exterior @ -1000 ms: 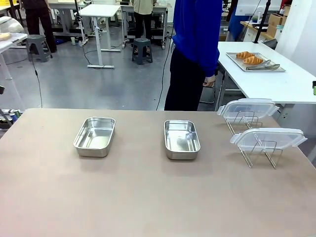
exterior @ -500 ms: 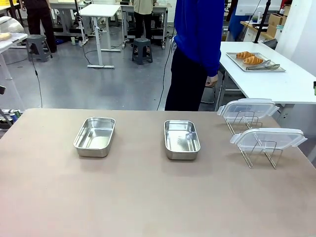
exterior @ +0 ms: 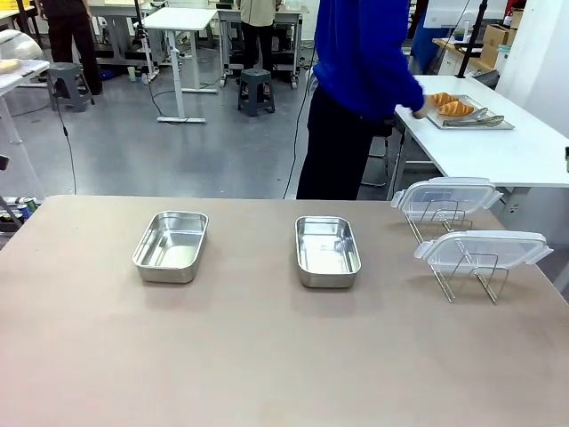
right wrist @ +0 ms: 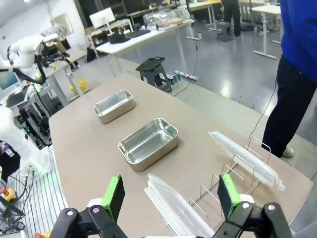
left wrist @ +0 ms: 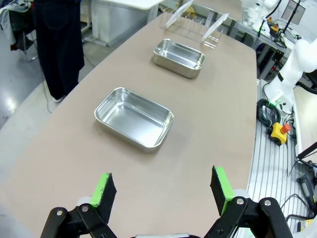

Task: Place the bread in airtight containers.
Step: Lift both Airtight Container.

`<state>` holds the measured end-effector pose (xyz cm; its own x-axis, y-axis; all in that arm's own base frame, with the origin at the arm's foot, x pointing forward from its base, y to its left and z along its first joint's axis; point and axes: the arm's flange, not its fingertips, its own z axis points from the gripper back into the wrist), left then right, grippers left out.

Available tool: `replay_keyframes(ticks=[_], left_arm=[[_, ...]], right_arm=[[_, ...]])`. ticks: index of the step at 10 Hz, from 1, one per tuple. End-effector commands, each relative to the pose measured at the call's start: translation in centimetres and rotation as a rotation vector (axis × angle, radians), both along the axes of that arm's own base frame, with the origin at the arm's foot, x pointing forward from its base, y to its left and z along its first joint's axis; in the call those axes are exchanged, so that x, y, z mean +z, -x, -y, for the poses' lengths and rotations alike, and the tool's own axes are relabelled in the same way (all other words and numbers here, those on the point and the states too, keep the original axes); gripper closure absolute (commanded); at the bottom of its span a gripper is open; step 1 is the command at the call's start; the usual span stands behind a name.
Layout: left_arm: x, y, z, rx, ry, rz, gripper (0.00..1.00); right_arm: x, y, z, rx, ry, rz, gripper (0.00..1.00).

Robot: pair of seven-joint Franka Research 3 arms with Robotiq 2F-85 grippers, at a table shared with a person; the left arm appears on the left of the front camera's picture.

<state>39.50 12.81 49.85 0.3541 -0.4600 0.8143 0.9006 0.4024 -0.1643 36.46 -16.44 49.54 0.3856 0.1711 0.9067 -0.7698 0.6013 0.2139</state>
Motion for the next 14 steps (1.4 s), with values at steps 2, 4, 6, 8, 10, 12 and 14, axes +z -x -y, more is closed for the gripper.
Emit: replay_keyframes(ticks=[2, 4, 6, 8, 10, 12, 14], left_arm=[[0.15, -0.24, -0.09, -0.015, 0.024, 0.025, 0.0], [0.15, -0.24, -0.09, -0.015, 0.024, 0.025, 0.0], [0.15, -0.24, -0.09, -0.015, 0.024, 0.025, 0.0], [0.15, -0.24, -0.09, -0.015, 0.024, 0.025, 0.0], [0.15, -0.24, -0.09, -0.015, 0.024, 0.025, 0.0], [0.15, -0.24, -0.09, -0.015, 0.024, 0.025, 0.0], [0.15, -0.24, -0.09, -0.015, 0.024, 0.025, 0.0]], right_arm=[[0.11, -0.48, 0.18, 0.009, -0.009, 0.038, 0.0], [0.11, -0.48, 0.18, 0.009, -0.009, 0.038, 0.0], [0.11, -0.48, 0.18, 0.009, -0.009, 0.038, 0.0], [0.11, -0.48, 0.18, 0.009, -0.009, 0.038, 0.0], [0.11, -0.48, 0.18, 0.009, -0.009, 0.038, 0.0], [0.11, -0.48, 0.18, 0.009, -0.009, 0.038, 0.0], [0.11, -0.48, 0.18, 0.009, -0.009, 0.038, 0.0]])
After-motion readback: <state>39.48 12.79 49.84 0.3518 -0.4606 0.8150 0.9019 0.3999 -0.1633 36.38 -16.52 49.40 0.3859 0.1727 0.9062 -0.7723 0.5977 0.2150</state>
